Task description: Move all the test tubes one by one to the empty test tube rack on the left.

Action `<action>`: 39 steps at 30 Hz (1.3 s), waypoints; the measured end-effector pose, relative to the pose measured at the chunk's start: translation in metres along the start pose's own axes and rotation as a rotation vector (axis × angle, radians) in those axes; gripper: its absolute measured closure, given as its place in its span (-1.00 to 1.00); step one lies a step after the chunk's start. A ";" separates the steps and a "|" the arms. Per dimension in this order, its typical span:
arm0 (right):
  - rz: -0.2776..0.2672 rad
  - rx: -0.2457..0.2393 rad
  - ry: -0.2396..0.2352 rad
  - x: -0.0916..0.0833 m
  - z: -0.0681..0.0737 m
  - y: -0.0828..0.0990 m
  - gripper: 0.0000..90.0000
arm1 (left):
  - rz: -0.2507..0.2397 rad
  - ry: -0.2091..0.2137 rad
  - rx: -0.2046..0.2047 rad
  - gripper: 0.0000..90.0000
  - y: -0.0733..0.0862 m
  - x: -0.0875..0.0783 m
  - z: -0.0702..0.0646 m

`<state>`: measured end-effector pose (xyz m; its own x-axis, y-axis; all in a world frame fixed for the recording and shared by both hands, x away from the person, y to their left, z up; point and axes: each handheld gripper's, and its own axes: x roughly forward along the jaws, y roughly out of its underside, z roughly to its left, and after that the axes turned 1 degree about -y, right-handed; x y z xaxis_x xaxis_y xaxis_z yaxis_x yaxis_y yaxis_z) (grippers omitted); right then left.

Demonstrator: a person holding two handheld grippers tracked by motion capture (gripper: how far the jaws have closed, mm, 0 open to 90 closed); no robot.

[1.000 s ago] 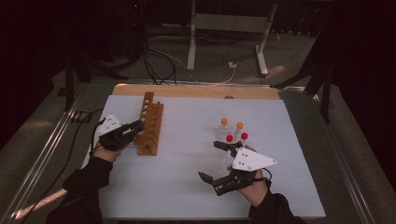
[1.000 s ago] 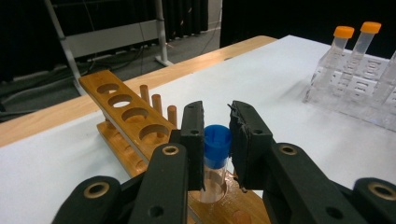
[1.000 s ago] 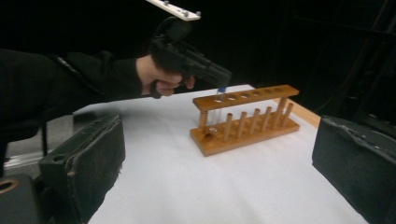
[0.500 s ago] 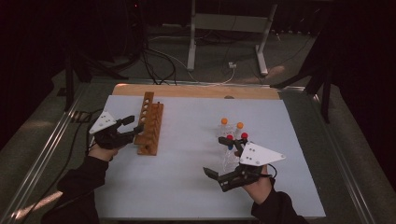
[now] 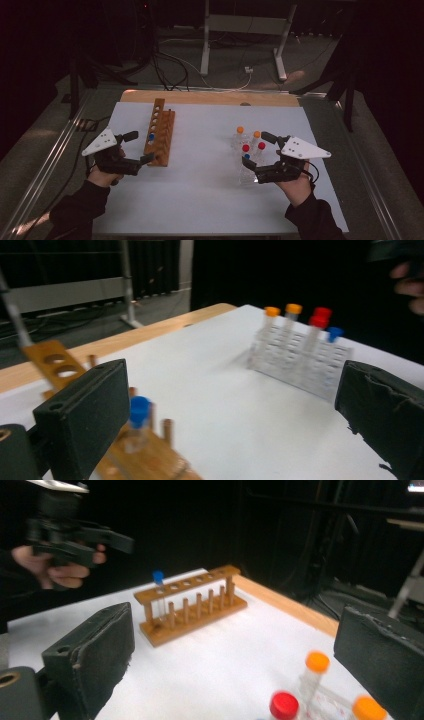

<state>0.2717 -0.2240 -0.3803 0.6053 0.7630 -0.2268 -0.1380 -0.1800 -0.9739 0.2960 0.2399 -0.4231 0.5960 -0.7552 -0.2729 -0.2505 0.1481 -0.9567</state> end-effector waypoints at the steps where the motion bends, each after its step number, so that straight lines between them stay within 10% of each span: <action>1: 0.016 0.003 0.011 0.001 -0.001 0.002 -0.94 | 0.002 0.007 0.007 -0.97 0.002 0.000 -0.004; 21: 0.250 0.043 0.063 0.018 -0.012 0.067 -0.14 | 0.038 0.066 0.056 -0.99 0.029 0.000 -0.034; 39: 0.361 0.061 0.088 0.033 -0.017 0.078 0.49 | 0.036 0.074 0.061 -0.99 0.031 0.001 -0.035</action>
<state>0.2942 -0.2231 -0.4641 0.5740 0.6001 -0.5571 -0.3999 -0.3882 -0.8303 0.2616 0.2214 -0.4489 0.5294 -0.7932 -0.3009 -0.2223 0.2126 -0.9515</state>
